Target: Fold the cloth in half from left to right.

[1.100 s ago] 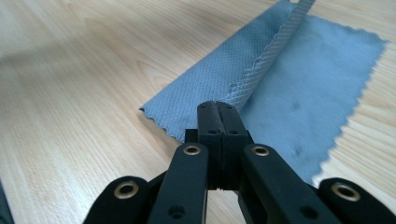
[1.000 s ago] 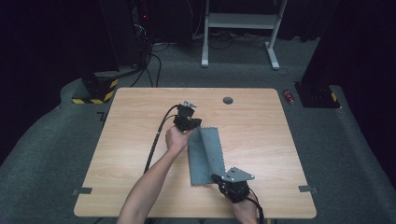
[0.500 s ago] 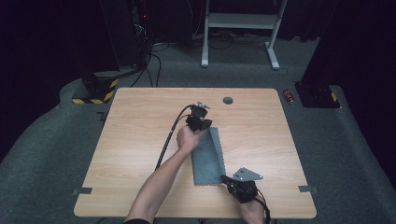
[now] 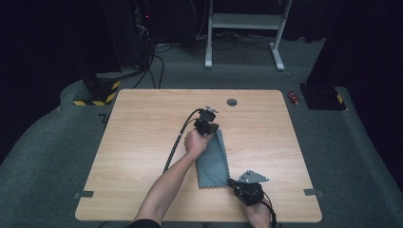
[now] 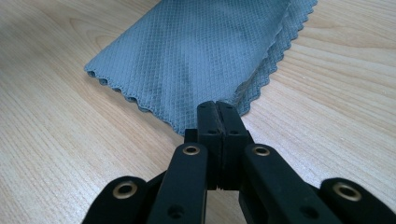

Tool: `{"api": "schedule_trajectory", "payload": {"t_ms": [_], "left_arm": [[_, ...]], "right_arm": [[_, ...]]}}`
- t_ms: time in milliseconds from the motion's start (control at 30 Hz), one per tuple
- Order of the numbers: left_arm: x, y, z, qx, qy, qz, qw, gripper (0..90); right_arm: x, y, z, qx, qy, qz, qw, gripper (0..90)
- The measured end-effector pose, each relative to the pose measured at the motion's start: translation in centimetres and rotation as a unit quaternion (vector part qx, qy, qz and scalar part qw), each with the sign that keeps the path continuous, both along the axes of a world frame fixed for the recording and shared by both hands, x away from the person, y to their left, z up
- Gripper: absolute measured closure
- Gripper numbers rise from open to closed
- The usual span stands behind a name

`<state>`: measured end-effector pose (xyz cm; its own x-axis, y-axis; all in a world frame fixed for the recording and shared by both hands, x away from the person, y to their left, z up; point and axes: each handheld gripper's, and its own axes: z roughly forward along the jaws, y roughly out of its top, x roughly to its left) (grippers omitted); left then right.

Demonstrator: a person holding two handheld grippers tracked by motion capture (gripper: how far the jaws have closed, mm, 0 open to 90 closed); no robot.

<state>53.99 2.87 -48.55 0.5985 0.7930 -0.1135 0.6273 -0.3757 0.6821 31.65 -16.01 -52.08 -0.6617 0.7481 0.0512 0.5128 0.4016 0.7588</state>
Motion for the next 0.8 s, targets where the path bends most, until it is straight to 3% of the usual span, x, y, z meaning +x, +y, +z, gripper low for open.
{"api": "schedule_trajectory", "payload": {"t_ms": [300,333,367,433,467,533,667,800], "left_arm": [[0.2,-0.2,-0.5,0.002,0.007,-0.002,1.0000,87.5],[0.3,-0.2,-0.5,0.000,0.009,0.000,1.0000,83.9],[0.3,-0.2,-0.5,-0.001,0.009,0.003,1.0000,71.2],[0.2,-0.2,-0.3,0.005,0.002,0.014,0.9999,63.2],[0.0,-0.1,0.1,0.000,-0.003,0.019,0.9998,63.2],[-0.4,0.1,0.9,-0.009,-0.014,0.019,0.9997,53.1],[-1.8,0.8,2.2,0.005,-0.034,0.006,0.9994,48.3],[-2.8,1.7,2.8,0.005,-0.044,0.002,0.9990,47.4]], "right_arm": [[0.1,-0.1,0.0,-0.006,0.003,-0.001,1.0000,89.5],[0.1,-0.1,0.0,-0.006,0.003,-0.001,1.0000,89.4],[0.1,-0.1,0.0,-0.007,0.004,-0.001,1.0000,89.1],[0.1,-0.1,0.0,-0.008,0.005,-0.001,1.0000,88.8],[0.1,-0.1,0.0,-0.009,0.007,-0.003,0.9999,87.5],[0.3,-0.1,-0.1,-0.013,0.009,-0.007,0.9999,82.9],[0.4,-0.2,0.2,-0.008,0.005,-0.008,0.9999,80.6],[0.4,-0.3,0.5,-0.004,0.000,-0.013,0.9999,79.4]]}}
